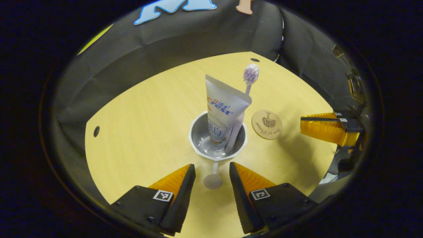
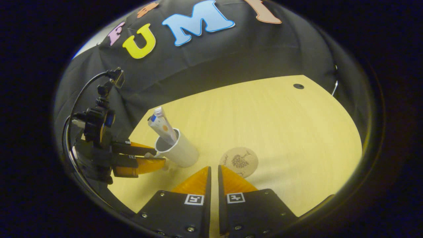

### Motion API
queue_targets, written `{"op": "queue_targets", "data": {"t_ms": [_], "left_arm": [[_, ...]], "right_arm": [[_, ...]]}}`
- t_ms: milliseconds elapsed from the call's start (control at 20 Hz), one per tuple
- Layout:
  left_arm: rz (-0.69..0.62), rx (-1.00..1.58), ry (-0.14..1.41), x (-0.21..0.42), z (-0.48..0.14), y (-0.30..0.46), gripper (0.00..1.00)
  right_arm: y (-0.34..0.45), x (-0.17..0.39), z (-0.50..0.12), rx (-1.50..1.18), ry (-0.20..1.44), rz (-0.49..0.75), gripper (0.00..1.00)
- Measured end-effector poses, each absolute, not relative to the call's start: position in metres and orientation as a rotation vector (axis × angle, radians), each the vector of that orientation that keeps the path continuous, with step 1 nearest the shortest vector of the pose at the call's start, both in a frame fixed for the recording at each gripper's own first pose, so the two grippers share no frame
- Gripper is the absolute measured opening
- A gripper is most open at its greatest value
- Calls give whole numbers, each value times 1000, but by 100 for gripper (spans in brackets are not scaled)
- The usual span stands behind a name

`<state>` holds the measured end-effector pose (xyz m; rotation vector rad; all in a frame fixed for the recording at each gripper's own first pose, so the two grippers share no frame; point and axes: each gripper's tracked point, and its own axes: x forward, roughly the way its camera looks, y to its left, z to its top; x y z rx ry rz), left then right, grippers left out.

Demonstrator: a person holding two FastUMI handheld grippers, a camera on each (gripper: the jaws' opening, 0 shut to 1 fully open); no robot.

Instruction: Put the toothbrush and toothpaste on the desktop into the cup, then pick up the cup and place it on the coaster on the desktop.

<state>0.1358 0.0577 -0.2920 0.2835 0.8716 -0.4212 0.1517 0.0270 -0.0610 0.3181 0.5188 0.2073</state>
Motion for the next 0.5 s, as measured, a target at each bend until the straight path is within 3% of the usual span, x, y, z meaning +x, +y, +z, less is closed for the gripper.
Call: {"op": "queue_targets", "data": {"t_ms": [100, 150, 300, 500], "left_arm": [[-443, 307, 899, 138, -300, 53, 71], [-448, 308, 917, 136, -304, 55, 65], [-456, 303, 930, 138, -310, 49, 34], [-452, 290, 911, 141, -308, 46, 26]], "right_arm": [[20, 147, -66, 329, 527, 188, 11], [16, 145, -68, 335, 530, 178, 11], [5, 142, -73, 353, 539, 152, 11], [-5, 139, -76, 359, 546, 130, 11]]}}
